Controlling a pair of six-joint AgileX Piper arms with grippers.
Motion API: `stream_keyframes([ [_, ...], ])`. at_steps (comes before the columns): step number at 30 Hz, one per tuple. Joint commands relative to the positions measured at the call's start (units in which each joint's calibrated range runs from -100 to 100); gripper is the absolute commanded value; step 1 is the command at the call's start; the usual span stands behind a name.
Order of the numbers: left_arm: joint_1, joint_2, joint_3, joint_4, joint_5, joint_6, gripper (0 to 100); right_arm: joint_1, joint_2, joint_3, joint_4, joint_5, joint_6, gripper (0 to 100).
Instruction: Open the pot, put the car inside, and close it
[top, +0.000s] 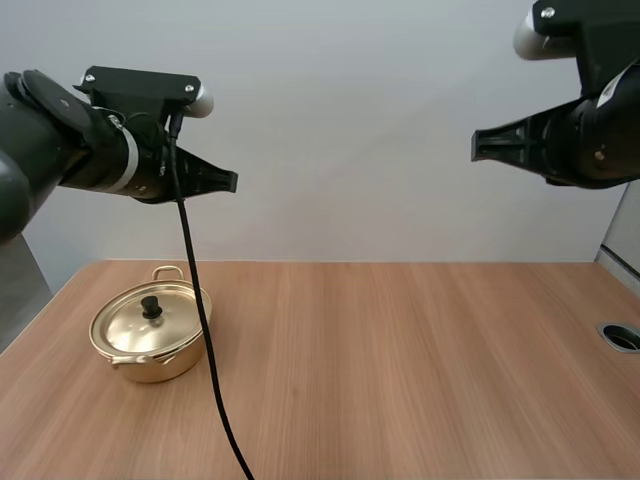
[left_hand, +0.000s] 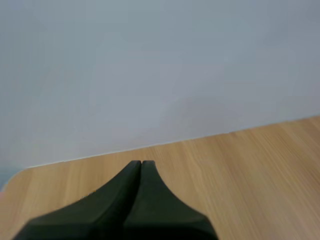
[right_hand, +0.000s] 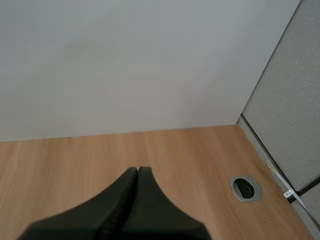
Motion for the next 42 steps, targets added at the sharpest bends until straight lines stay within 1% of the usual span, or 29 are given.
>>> stream_keyframes([
  [1, -0.02, -3.0, 2.0, 27.0, -18.6, -17.9, 0, 0.0, 0.0, 8.1, -0.1, -14.3, 0.1, 0],
  [4, -0.18, -5.6, 5.1, 27.0, -20.9, -18.1, 0, 0.0, 0.0, 15.8, -0.1, -24.8, 0.1, 0],
  [6, -1.27, -7.0, 7.2, 27.0, -25.3, -18.2, 0, 0.0, 0.4, 20.4, -0.1, -31.1, 0.1, 0],
  [9, -3.63, -10.0, 12.1, 27.0, -34.1, -20.3, 0, 0.0, 2.0, 27.2, 0.3, -42.3, 0.1, 0],
  [11, -4.57, -13.0, 16.0, 27.0, -38.8, -22.0, 0, 0.0, 3.6, 31.3, 1.4, -49.6, 0.1, 0],
  [14, -5.42, -18.2, 23.2, 27.0, -45.1, -24.3, 0, 0.0, 6.6, 36.0, 2.6, -58.3, 0.1, 0],
  [18, -7.00, -25.7, 34.8, 27.0, -52.7, -28.7, 0, 0.0, 10.3, 39.4, 3.6, -64.7, 0.1, 0],
  [20, -7.33, -29.0, 39.3, 27.0, -55.6, -28.8, 0, 0.0, 11.0, 39.6, 3.8, -64.4, 0.1, 0],
  [22, -7.37, -32.3, 43.4, 27.0, -57.3, -28.8, 0, 0.0, 11.1, 39.6, 3.8, -62.9, 0.1, 0],
  [29, -7.37, -40.7, 52.2, 27.0, -57.3, -28.8, 0, 0.0, 10.7, 39.6, 3.6, -57.2, 0.1, 0],
  [32, -7.37, -43.8, 55.3, 27.0, -57.3, -28.8, 0, 0.0, 10.3, 40.5, 3.8, -57.2, 0.1, 0],
  [35, -7.43, -46.4, 58.4, 27.0, -57.3, -29.5, 0, 0.0, 7.4, 43.9, 3.7, -61.0, 0.1, 0],
  [37, -7.43, -48.5, 58.6, 27.0, -56.1, -29.6, 0, 0.0, 4.9, 47.7, 3.3, -66.2, 0.1, 0],
  [42, -7.78, -54.2, 58.6, 27.0, -43.0, -29.6, 0, 0.0, -1.6, 57.8, 3.3, -79.9, 0.1, 0],
])
